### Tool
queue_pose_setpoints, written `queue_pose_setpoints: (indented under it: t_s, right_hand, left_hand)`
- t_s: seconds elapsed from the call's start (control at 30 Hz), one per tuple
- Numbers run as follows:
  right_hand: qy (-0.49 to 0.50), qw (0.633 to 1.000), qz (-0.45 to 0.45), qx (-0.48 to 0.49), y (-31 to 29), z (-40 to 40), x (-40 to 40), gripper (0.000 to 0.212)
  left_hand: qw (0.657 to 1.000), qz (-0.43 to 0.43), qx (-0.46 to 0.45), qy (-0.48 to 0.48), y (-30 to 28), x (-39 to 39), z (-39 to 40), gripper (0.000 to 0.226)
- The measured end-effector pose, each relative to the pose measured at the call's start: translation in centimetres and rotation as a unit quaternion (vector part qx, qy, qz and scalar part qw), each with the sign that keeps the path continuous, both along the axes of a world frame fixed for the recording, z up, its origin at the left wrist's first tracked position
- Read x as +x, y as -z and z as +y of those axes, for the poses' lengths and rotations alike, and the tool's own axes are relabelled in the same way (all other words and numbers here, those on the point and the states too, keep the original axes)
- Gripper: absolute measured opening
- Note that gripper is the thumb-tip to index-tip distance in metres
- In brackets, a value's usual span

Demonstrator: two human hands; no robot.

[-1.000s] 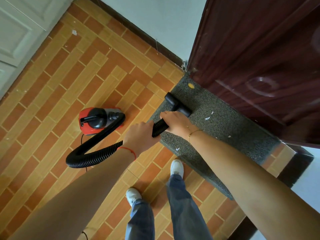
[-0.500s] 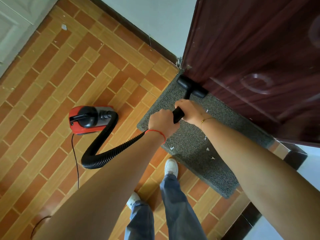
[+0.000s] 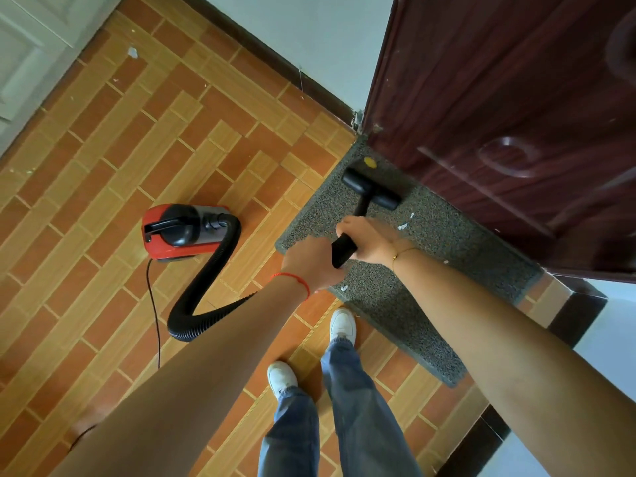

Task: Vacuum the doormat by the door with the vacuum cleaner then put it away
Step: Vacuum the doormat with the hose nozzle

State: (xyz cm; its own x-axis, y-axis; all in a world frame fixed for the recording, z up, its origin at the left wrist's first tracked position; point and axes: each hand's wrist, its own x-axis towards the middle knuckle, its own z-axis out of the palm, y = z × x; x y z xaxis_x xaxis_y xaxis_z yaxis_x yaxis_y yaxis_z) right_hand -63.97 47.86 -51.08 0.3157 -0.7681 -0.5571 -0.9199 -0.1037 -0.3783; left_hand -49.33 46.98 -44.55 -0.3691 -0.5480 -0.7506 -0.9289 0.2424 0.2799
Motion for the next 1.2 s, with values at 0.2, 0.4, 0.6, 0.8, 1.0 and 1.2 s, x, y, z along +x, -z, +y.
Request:
queue_pose_setpoints:
  t_s: [0.2,0.4,0.6,0.8,1.0,1.2]
  right_hand:
    - [-0.003,1.000,-0.015,0.006,-0.5,4.3,5.1,0.008]
    - [0.017,1.000,-0.013,0.006,-0.5,8.9,11.0,0.004]
    - [0.030,0.999,-0.034,-0.005,-0.6,13.6,17.1,0.005]
    - [0.050,0.998,-0.046,0.003,-0.4,17.7,22.6,0.006]
    - [0.067,0.996,-0.054,-0.001,0.2,20.2,25.3,0.009]
    - [0.075,0.996,-0.051,-0.002,0.0,20.1,24.1,0.005]
  left_hand:
    - [0.999,-0.033,-0.002,0.012,-0.6,5.1,4.0,0.012]
    - [0.997,-0.051,-0.041,0.042,-0.5,11.2,8.4,0.020]
    - [0.995,-0.052,-0.059,0.061,-1.1,17.3,12.9,0.019]
    - [0.993,-0.059,-0.063,0.078,-1.4,22.5,16.5,0.017]
    - [0.991,-0.065,-0.068,0.097,-1.0,25.1,18.8,0.019]
    - [0.991,-0.059,-0.068,0.095,-0.1,24.1,18.9,0.021]
